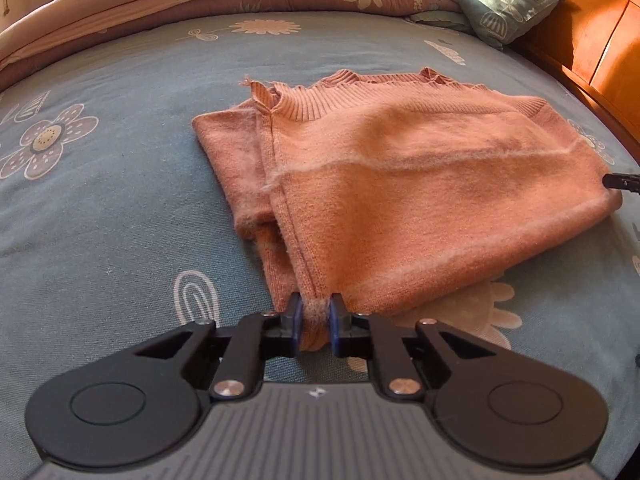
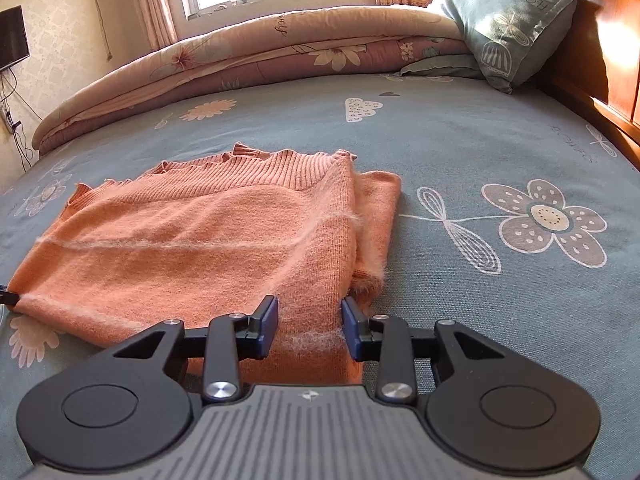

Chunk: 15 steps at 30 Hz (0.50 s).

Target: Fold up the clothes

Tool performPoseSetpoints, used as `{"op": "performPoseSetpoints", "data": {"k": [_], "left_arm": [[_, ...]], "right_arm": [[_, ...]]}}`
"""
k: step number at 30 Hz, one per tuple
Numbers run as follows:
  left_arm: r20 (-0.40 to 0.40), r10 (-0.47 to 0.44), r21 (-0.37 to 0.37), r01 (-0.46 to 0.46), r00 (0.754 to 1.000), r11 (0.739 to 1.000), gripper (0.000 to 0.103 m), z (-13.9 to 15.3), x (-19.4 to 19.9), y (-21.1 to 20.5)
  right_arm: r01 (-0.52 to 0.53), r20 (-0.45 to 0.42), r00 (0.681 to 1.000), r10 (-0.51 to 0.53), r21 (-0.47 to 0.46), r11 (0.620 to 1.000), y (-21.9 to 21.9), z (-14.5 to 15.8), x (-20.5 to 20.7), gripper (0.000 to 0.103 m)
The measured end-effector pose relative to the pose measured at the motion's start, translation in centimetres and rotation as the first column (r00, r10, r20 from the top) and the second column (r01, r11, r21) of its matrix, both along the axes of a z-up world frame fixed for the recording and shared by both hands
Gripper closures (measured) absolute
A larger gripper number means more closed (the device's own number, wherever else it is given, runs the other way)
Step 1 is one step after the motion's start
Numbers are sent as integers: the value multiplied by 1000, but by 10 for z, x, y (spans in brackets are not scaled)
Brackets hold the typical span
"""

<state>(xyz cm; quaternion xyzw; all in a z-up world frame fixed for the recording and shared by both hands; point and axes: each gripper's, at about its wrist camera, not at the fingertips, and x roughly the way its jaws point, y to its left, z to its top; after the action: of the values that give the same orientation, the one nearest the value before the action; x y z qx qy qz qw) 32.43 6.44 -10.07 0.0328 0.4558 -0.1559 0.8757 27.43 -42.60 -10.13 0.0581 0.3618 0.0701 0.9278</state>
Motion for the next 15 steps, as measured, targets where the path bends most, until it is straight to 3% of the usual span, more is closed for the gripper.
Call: {"op": "performPoseSetpoints", "data": {"k": [8,12,15], "left_arm": [[149,-18,30,13,989,999,78,45,37,-12],[167,23,35,-29,986,999,80,41,85,-19],[178,-10,49,1,984,999,79,29,110,-29]], "right_arm": [[5,28,1000,-5,-1,1000,-3,9,0,64],[9,31,999,-9,1,1000,-1,8,5,64],[4,36,999,-3,-11,1000,3,6,8,63]]}}
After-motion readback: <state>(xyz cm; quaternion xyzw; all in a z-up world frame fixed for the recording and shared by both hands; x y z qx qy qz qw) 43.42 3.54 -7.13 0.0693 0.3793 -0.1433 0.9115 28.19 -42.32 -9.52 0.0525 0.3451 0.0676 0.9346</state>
